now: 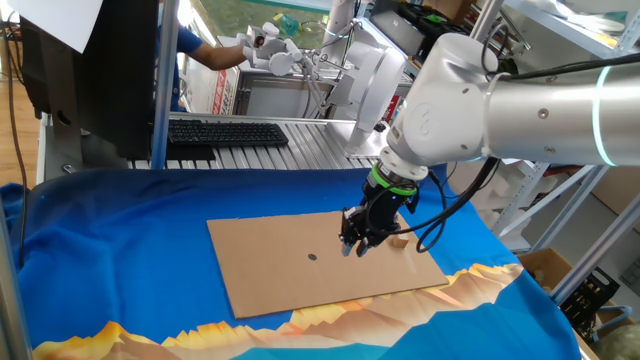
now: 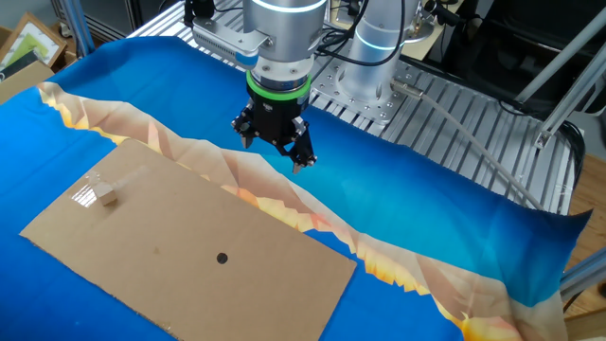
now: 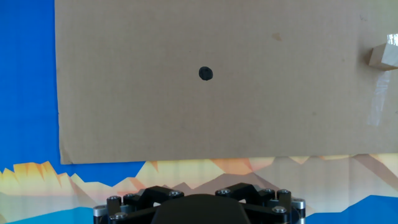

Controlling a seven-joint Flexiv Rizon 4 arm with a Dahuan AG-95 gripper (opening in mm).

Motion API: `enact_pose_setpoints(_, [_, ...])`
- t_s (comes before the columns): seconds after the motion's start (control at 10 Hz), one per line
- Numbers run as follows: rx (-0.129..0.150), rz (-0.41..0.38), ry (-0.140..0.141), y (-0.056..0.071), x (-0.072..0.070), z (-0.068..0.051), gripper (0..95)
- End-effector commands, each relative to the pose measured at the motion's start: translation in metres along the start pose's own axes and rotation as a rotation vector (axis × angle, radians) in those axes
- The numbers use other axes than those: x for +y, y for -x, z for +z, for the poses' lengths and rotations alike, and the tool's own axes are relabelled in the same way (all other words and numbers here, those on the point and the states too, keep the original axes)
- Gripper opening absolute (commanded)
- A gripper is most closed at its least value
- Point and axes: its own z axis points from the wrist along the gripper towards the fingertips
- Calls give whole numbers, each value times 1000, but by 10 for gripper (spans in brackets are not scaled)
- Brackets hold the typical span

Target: Use the gripper to push the small block from left to right

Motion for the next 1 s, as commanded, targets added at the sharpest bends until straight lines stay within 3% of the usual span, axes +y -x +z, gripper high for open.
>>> enact_pose_setpoints(0.1, [3,4,10,1,0,0,0])
enact_pose_setpoints(1.0, [11,10,16,1,0,0,0])
